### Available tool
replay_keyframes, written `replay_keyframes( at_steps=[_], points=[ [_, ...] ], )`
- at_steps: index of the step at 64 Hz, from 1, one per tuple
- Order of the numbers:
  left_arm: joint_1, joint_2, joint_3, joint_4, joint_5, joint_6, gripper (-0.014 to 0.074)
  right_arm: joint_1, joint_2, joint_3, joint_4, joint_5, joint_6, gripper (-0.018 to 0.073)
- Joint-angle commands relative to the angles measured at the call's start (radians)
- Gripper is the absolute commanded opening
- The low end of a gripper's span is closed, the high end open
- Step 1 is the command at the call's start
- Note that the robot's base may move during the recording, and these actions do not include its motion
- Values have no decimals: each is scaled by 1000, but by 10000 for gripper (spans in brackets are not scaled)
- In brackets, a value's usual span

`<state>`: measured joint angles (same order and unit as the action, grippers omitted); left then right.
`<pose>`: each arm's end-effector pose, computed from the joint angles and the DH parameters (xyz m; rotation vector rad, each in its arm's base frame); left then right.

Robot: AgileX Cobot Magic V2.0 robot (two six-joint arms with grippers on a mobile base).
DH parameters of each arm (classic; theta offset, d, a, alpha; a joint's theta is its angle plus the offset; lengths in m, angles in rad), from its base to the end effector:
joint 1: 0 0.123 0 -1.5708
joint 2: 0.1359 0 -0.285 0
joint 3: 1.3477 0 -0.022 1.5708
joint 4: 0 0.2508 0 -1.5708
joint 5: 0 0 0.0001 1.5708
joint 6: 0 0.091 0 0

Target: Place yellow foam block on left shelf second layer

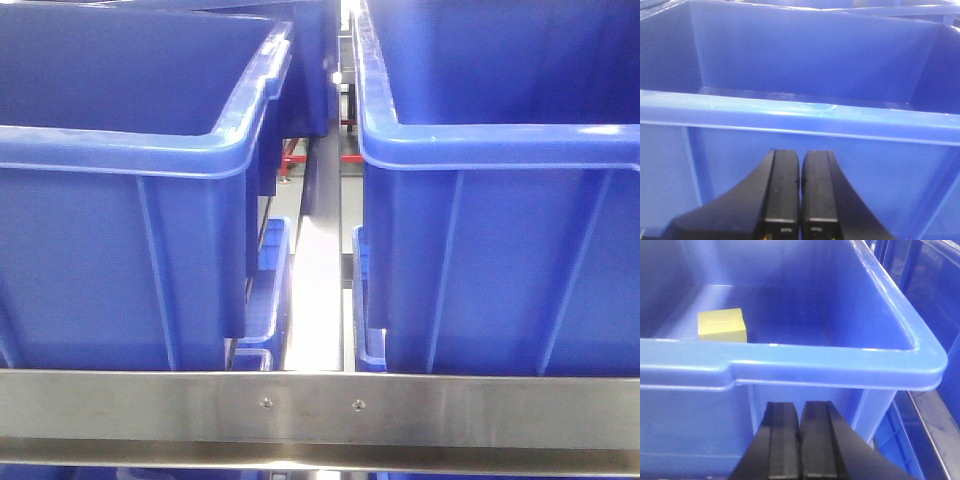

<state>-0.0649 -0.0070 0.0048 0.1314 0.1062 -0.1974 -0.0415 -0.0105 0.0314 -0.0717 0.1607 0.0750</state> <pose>0.0561 -0.0024 0.2024 -0.0123 1.5874 -0.0918 0.0565 -0.0034 0.1886 0.0467 1.6643 -0.0378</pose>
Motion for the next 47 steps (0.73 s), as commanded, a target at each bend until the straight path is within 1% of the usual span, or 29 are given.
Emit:
replay_keyframes(
  at_steps=[1,47],
  points=[
    [2,-15,28,-7,-84,-4,136,-3,-19,-23,0,-80,-6,56],
    [2,-15,28,-7,-84,-4,136,-3,-19,-23,0,-80,-6,56]
  ],
)
